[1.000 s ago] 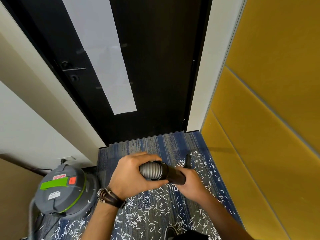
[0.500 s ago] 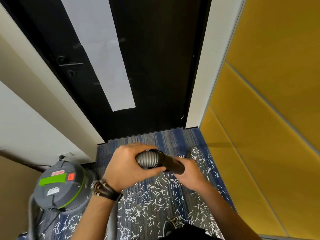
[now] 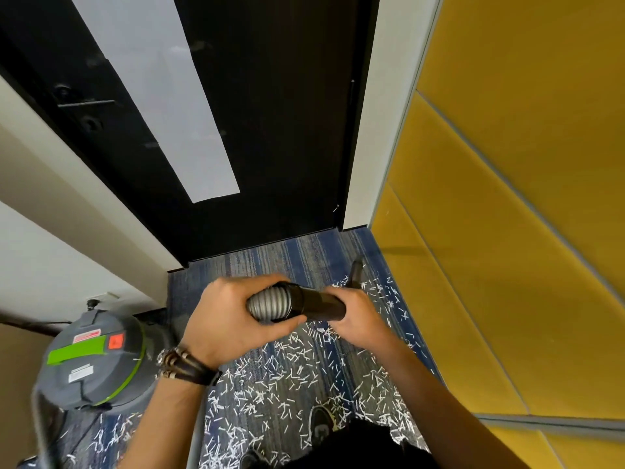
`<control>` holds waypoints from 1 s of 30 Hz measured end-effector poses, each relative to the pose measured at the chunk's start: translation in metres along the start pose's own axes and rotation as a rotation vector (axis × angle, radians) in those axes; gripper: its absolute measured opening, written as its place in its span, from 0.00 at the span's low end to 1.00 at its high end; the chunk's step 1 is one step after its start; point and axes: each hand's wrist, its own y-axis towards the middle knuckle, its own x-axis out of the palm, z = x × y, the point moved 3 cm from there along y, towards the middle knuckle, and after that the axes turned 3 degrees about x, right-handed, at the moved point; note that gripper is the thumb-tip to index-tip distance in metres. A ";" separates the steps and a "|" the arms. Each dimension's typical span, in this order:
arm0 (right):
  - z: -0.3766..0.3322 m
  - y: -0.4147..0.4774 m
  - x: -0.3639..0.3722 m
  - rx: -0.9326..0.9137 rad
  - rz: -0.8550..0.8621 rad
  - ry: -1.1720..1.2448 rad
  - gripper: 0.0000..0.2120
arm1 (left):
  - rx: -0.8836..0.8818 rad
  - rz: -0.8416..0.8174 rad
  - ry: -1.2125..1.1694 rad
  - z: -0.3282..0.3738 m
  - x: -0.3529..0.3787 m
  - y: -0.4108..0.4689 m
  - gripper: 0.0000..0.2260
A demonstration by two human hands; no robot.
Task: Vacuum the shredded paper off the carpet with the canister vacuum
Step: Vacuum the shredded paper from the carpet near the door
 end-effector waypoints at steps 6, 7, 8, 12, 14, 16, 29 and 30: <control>0.006 -0.005 0.005 0.017 -0.041 -0.016 0.08 | -0.020 -0.029 -0.035 -0.005 0.011 0.004 0.20; 0.009 -0.009 0.006 0.022 -0.040 -0.020 0.07 | -0.017 -0.051 -0.052 -0.006 0.013 0.004 0.20; 0.011 -0.013 0.006 0.025 -0.038 -0.027 0.07 | -0.014 -0.072 -0.068 -0.005 0.015 0.003 0.20; 0.018 -0.023 0.001 0.062 -0.051 -0.061 0.08 | -0.020 -0.070 -0.108 -0.006 0.022 -0.002 0.19; 0.018 -0.022 -0.001 0.077 -0.061 -0.081 0.08 | -0.025 -0.043 -0.109 -0.007 0.024 -0.004 0.20; 0.014 -0.019 -0.005 0.082 -0.066 -0.083 0.08 | -0.025 -0.009 -0.095 -0.008 0.023 -0.004 0.21; 0.014 -0.037 -0.009 0.037 -0.096 -0.117 0.07 | 0.003 -0.037 -0.173 0.000 0.023 -0.007 0.20; 0.015 -0.038 -0.010 0.034 -0.085 -0.123 0.07 | 0.003 -0.030 -0.173 0.001 0.024 -0.008 0.19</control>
